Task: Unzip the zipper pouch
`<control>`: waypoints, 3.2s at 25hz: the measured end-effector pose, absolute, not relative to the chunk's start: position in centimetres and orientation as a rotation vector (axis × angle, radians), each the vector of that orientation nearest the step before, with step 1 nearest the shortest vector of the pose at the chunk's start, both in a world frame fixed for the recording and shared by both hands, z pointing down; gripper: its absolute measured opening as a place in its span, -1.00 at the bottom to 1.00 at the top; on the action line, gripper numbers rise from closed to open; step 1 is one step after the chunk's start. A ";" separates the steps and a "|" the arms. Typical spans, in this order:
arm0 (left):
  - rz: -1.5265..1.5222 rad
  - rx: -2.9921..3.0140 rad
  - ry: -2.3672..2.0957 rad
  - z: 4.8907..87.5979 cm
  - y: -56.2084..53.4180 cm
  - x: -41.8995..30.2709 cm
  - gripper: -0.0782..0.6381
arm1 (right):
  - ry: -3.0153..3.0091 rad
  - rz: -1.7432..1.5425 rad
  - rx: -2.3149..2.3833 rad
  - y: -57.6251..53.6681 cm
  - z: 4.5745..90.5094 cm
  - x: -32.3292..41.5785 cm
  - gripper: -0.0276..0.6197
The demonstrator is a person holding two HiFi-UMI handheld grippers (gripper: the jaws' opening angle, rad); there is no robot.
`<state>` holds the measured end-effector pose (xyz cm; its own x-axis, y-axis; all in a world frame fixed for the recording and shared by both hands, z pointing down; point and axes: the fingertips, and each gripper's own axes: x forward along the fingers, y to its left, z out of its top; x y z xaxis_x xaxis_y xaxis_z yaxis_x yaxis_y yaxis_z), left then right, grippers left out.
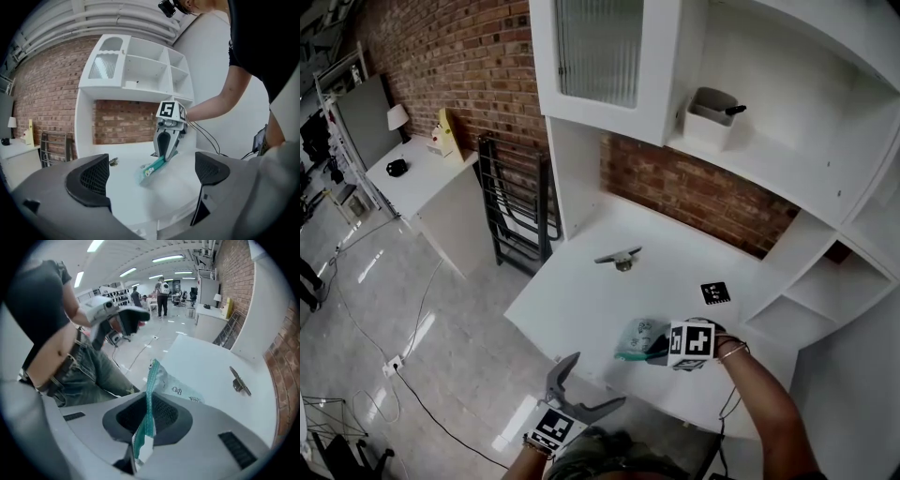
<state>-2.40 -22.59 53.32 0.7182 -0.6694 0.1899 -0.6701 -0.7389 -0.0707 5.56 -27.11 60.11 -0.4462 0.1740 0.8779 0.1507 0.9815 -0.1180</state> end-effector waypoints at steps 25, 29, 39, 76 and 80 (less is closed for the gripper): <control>0.300 3.231 -0.493 48.0 -15.9 3.0 -0.76 | -2.376 0.070 -0.465 -16.0 46.3 3.7 -0.82; 0.345 3.216 -0.569 48.2 -16.8 3.2 -0.77 | -2.419 0.053 -0.347 -17.3 46.5 3.8 -0.82; 0.547 3.000 -1.128 48.6 -23.2 0.6 -0.78 | -2.714 -0.391 0.636 -22.5 40.0 3.4 -0.27; 0.950 3.037 -1.465 48.1 -23.3 1.6 -0.77 | -2.672 -0.217 0.996 -19.5 41.8 -0.4 -0.75; 0.972 3.041 -1.472 48.0 -23.2 1.7 -0.78 | -2.688 -0.180 1.045 -19.7 41.6 0.1 -0.80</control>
<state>1.65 -23.23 48.00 0.5141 -0.8003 0.3087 -0.5982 -0.5925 -0.5396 0.12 -19.73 41.61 -0.7108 -0.6778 0.1880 -0.6468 0.7348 0.2040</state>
